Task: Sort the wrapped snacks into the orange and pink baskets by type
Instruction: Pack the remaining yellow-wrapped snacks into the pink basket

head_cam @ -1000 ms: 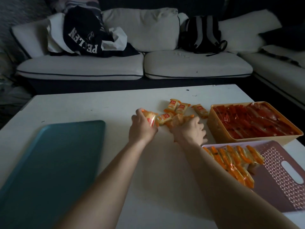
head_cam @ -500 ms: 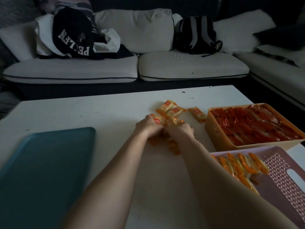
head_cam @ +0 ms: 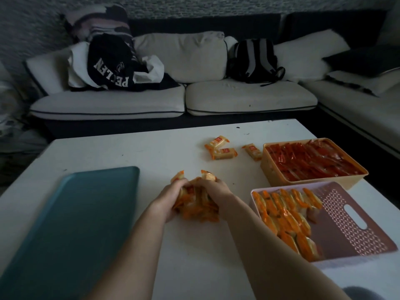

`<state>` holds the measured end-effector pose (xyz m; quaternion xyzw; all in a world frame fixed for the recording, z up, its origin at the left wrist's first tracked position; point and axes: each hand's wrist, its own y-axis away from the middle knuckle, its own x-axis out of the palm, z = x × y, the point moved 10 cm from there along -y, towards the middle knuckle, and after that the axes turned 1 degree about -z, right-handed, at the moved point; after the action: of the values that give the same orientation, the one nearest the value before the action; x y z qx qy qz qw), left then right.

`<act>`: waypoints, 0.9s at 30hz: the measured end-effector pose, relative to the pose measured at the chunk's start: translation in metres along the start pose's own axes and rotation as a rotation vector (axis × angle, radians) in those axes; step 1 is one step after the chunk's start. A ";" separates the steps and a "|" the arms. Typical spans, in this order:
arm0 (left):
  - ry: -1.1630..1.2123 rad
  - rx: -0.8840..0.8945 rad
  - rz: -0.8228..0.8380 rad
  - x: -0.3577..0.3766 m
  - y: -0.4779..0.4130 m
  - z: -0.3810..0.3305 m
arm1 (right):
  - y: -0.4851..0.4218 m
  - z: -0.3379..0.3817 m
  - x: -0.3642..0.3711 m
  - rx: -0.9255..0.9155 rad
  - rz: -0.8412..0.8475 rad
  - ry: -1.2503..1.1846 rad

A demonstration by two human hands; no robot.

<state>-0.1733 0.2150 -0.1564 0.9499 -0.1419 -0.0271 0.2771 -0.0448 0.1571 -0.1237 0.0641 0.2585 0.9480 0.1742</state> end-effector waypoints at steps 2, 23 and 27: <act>0.048 -0.012 0.003 0.004 0.019 0.004 | 0.017 -0.001 0.001 -0.006 -0.008 -0.010; -0.087 0.288 0.220 0.297 0.138 -0.031 | 0.144 0.052 -0.300 -0.291 -0.199 0.048; -0.257 0.367 0.146 0.291 0.147 -0.039 | 0.146 0.065 -0.308 -0.360 -0.221 0.234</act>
<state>0.0735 0.0339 -0.0372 0.9603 -0.2470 -0.1012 0.0808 0.2124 -0.0420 -0.0035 -0.1069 0.1090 0.9550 0.2544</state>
